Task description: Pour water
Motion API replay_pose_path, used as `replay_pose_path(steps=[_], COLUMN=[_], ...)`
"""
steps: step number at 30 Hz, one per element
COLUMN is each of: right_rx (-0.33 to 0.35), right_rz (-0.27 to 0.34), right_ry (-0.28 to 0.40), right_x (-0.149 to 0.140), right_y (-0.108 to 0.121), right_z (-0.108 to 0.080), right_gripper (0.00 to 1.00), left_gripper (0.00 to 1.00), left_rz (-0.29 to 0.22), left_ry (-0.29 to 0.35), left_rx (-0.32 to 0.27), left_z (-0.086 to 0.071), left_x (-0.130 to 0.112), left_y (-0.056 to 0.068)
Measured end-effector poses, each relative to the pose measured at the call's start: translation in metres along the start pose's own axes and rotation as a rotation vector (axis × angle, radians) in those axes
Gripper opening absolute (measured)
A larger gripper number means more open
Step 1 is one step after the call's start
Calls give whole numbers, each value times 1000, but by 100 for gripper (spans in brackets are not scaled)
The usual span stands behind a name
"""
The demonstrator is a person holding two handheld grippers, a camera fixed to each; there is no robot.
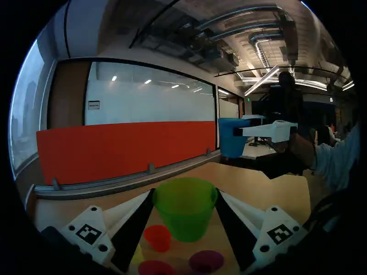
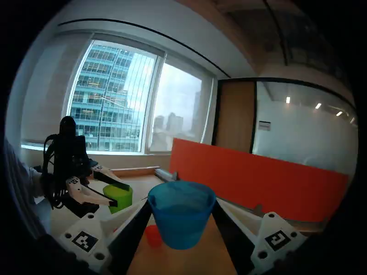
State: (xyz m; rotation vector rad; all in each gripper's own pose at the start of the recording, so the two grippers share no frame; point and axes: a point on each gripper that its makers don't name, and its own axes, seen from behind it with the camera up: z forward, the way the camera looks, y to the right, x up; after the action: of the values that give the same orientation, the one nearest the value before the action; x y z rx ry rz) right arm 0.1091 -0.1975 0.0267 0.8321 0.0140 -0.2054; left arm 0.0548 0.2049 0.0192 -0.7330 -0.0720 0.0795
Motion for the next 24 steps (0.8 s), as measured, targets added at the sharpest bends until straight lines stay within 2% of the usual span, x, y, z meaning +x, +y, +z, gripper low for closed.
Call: replay_pose_path(steps=[11, 24], right_rx=[23, 51], right_rz=[-83, -254], right_ry=[2, 9], right_x=[18, 40], right_y=[-8, -25], right_z=[11, 23], right_gripper=[91, 91], left_gripper=[90, 90], left_rz=[0, -1], left_ry=[2, 7], left_rx=[-15, -35], left_z=[-1, 2], left_x=[-2, 0], left_y=[9, 17])
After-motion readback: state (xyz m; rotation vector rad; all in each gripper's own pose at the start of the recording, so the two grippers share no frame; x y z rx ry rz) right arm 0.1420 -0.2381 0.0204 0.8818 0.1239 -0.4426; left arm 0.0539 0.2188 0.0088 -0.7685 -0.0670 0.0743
